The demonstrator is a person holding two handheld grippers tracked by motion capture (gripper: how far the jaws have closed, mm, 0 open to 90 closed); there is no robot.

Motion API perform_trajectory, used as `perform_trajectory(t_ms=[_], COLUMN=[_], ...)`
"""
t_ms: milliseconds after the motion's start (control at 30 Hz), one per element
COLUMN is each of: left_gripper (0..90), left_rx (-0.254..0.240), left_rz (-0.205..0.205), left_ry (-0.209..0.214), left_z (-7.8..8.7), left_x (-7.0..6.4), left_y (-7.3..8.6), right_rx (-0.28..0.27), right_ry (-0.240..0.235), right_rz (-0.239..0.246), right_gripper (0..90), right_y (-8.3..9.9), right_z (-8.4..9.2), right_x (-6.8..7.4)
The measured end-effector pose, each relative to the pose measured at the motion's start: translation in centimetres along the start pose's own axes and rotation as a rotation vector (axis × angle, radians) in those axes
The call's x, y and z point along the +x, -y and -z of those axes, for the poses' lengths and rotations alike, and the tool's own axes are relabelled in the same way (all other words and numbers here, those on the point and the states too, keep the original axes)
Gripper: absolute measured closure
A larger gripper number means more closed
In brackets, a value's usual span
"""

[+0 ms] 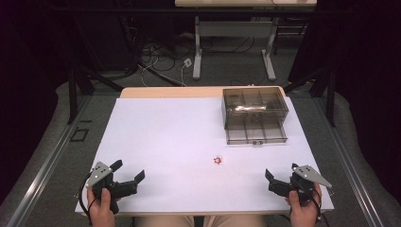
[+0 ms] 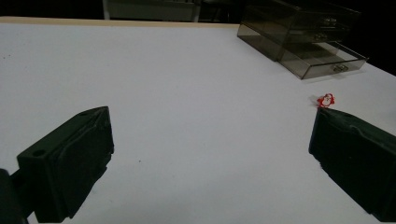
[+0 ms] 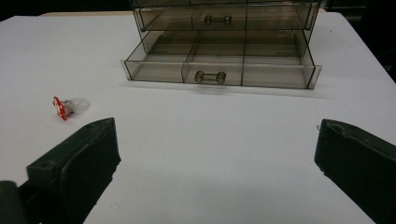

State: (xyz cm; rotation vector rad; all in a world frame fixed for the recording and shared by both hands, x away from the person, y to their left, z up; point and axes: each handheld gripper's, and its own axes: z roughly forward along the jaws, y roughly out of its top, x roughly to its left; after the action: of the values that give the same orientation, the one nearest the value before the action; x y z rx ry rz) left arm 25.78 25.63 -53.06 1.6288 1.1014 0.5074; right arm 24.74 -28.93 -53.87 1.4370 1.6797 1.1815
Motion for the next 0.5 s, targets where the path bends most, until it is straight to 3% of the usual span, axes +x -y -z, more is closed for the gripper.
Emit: perform_trajectory(t_ms=[67,100,167,300,333,500], left_gripper=[0.0,0.1,0.1,0.1,0.1,0.1], left_rx=[0.000,0.000,-0.003,-0.001,0.001,-0.001], left_rz=[0.000,-0.003,-0.003,-0.001,-0.003,-0.002], left_ry=[-0.002,-0.004,-0.005,-0.005,-0.005,-0.008], left_z=[0.0,0.1,0.1,0.2,0.2,0.3], left_x=[0.0,0.0,0.0,-0.1,-0.1,-0.1], left_y=[0.0,0.0,0.0,0.1,0.1,0.2], right_rx=[0.011,-0.048,0.032,-0.020,0.017,0.011], right_ry=[0.004,0.011,-0.001,0.003,-0.009,-0.005], right_rz=[-0.006,-0.011,0.004,-0.008,-0.004,-0.016], right_gripper=[0.0,0.0,0.0,0.0,0.0,0.0], right_y=[0.0,0.2,-0.1,0.0,-0.1,-0.4], right_z=[0.0,-0.5,0.0,-0.7,-0.5,-1.2], right_x=[0.1,0.3,0.2,0.7,0.7,1.1])
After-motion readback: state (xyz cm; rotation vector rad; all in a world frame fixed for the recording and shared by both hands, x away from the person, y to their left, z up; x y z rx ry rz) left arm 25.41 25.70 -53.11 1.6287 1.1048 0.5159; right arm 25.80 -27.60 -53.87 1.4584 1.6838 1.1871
